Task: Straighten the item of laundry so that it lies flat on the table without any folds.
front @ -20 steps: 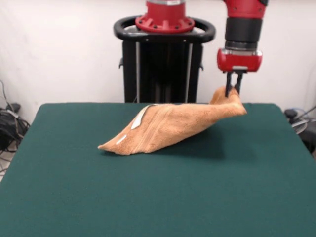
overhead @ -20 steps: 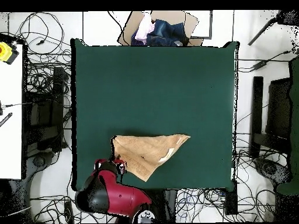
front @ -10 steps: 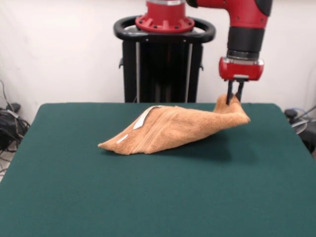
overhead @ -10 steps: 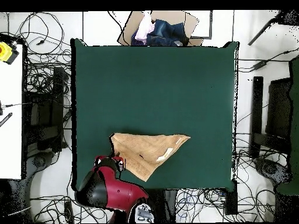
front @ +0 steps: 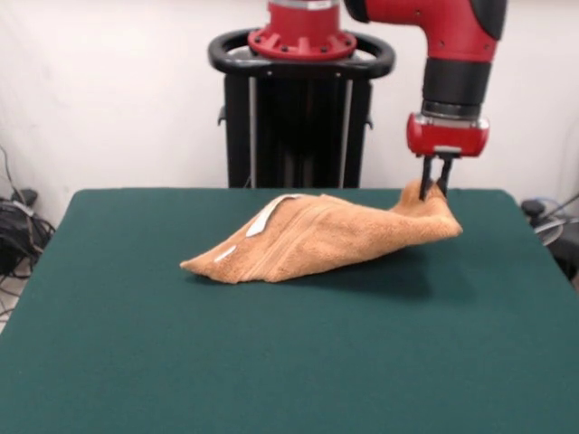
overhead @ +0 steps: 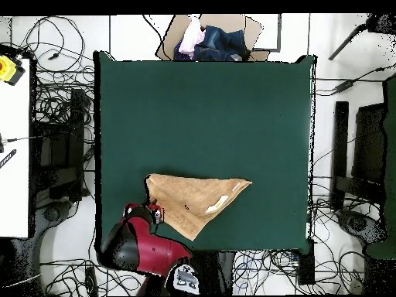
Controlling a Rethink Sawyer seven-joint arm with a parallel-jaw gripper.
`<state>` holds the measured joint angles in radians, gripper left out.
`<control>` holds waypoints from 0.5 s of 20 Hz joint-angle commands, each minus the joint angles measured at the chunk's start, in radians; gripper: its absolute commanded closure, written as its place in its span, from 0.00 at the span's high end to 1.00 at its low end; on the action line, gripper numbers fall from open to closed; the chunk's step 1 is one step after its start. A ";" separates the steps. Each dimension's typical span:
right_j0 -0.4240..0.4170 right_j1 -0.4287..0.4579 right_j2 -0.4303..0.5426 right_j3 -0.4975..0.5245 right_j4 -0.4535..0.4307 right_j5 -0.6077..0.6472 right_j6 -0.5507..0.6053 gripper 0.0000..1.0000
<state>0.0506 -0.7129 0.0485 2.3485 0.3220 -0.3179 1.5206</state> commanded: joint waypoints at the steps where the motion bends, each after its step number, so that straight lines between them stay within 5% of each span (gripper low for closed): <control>1: 0.020 0.046 0.033 -0.099 0.093 -0.086 0.350 0.00; 8: 0.036 0.042 0.016 -0.095 0.099 -0.080 0.348 0.00; 9: 0.028 0.045 0.020 -0.097 0.073 -0.104 0.361 1.00; 10: 0.019 0.047 0.028 -0.096 0.054 -0.125 0.369 1.00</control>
<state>0.0709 -0.6920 0.0490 2.3377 0.3429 -0.3367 1.5717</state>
